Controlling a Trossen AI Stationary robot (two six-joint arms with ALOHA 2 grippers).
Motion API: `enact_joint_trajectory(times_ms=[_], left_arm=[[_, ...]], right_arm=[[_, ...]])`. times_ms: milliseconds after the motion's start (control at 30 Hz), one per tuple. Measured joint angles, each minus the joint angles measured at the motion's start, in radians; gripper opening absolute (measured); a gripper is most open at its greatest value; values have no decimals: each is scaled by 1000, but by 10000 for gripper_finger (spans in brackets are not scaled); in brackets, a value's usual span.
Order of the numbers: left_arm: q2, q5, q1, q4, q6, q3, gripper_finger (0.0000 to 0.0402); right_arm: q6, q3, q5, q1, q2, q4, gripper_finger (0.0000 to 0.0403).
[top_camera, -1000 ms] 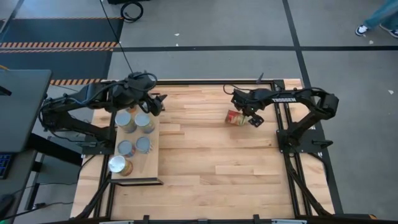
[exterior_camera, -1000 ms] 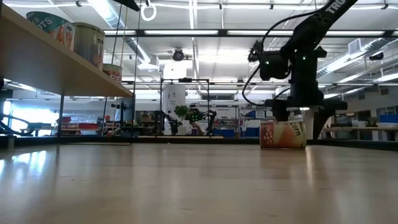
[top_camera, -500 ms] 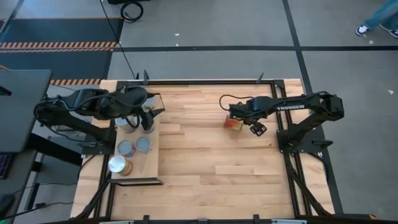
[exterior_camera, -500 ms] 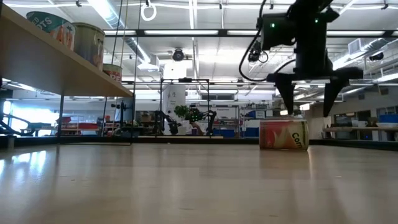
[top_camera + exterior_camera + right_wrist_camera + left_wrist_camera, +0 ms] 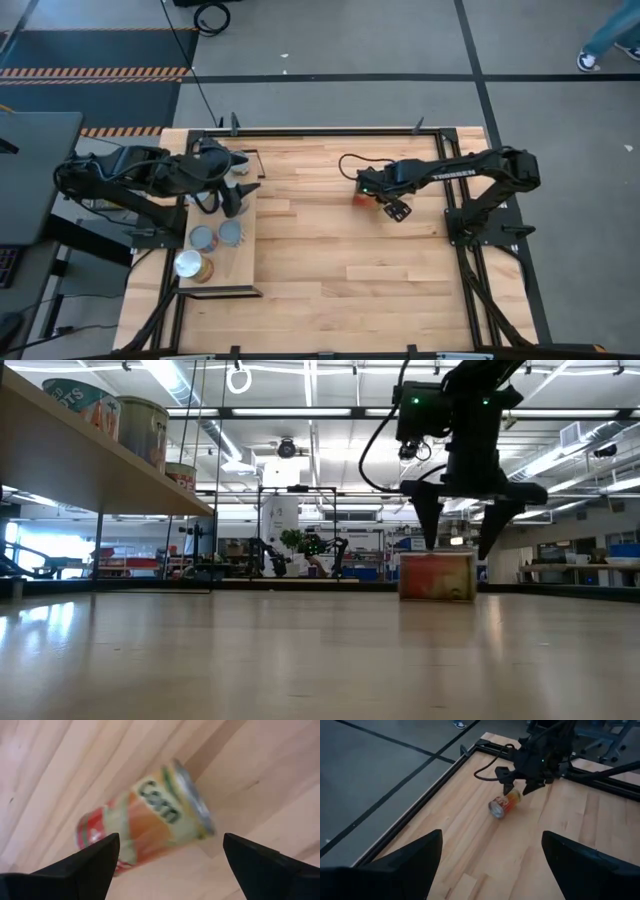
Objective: Pick and place cans onto a shelf
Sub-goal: Put the canned corn on the shelf, then put the canned corn on the shelf aligned with the other canned corn
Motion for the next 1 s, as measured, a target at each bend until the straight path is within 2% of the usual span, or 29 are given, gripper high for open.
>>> enact_joint_trajectory(times_ms=[367, 567, 733, 833, 900, 1000], left_arm=[[0, 0, 1, 5, -30, 0, 345], [0, 1, 0, 4, -63, 0, 345], [0, 1, 0, 4, -64, 0, 345], [0, 1, 0, 4, -60, 0, 345], [0, 1, 0, 4, -59, 0, 345], [0, 1, 0, 4, -57, -1, 345]], right_arm=[[-3, 0, 16, -24, 37, 64, 350], [-103, 0, 90, -40, 38, 62, 350], [-294, -1, 112, -41, 29, 69, 350], [-472, 4, 118, -41, 7, 58, 351], [-666, 20, 118, -51, -3, 57, 350], [-1071, 52, 80, -83, -5, 58, 350]])
